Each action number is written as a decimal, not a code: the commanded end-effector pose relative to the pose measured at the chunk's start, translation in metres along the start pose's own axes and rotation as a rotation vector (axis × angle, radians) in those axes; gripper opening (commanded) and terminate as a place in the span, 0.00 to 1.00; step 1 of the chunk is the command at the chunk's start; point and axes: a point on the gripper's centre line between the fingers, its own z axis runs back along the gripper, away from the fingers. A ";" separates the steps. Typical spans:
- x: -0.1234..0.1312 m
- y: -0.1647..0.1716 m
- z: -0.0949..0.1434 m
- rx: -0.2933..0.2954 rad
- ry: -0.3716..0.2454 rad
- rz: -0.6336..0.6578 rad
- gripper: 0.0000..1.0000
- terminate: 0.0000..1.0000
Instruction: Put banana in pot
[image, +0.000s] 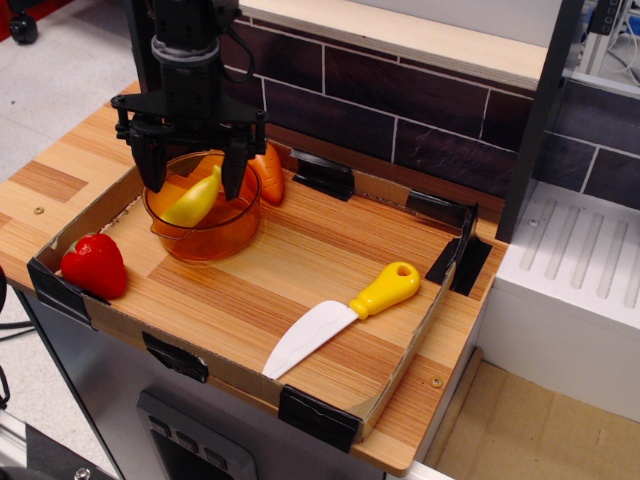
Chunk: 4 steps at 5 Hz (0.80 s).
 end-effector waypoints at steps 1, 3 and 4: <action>-0.009 -0.001 0.053 -0.055 -0.070 -0.021 1.00 0.00; -0.009 -0.008 0.091 -0.099 -0.102 -0.046 1.00 0.00; -0.009 -0.008 0.091 -0.099 -0.102 -0.046 1.00 0.00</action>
